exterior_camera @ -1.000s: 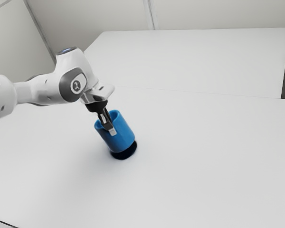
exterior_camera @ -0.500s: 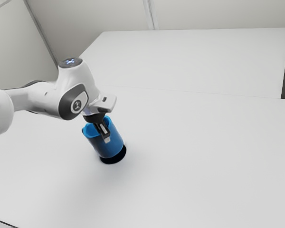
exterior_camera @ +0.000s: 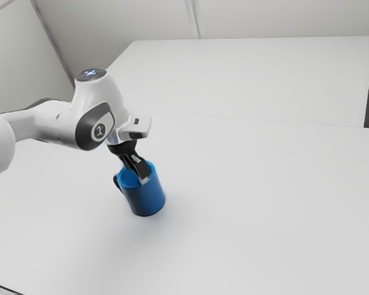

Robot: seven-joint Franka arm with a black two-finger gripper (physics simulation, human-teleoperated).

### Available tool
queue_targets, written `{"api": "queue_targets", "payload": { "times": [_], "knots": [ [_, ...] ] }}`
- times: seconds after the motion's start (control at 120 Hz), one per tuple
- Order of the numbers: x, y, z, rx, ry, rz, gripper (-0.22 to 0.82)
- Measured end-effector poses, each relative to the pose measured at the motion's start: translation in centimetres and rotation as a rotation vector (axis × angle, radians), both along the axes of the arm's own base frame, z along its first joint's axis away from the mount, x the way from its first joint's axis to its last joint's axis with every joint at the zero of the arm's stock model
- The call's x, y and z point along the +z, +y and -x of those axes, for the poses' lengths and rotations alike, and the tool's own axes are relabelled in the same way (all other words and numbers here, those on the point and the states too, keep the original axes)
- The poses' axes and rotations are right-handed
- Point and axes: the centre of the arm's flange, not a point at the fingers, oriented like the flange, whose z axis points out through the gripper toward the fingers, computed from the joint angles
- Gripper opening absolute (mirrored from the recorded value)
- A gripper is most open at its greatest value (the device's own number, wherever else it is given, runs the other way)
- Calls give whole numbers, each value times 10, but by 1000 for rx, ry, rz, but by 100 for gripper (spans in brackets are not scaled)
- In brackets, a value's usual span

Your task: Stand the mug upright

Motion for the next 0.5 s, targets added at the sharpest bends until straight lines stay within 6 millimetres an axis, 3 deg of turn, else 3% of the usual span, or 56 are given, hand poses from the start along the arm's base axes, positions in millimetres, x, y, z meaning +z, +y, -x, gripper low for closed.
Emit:
{"api": "queue_targets", "payload": {
  "times": [0.1, 0.317, 0.417, 0.5],
  "knots": [
    [17, 3, -8, 66, -9, 18, 53],
    [111, -2, -44, 176, -75, 69, 58],
    [138, 6, -47, 223, -67, 105, 59],
    [162, 17, -62, 249, -67, 109, 59]
  ]
}}
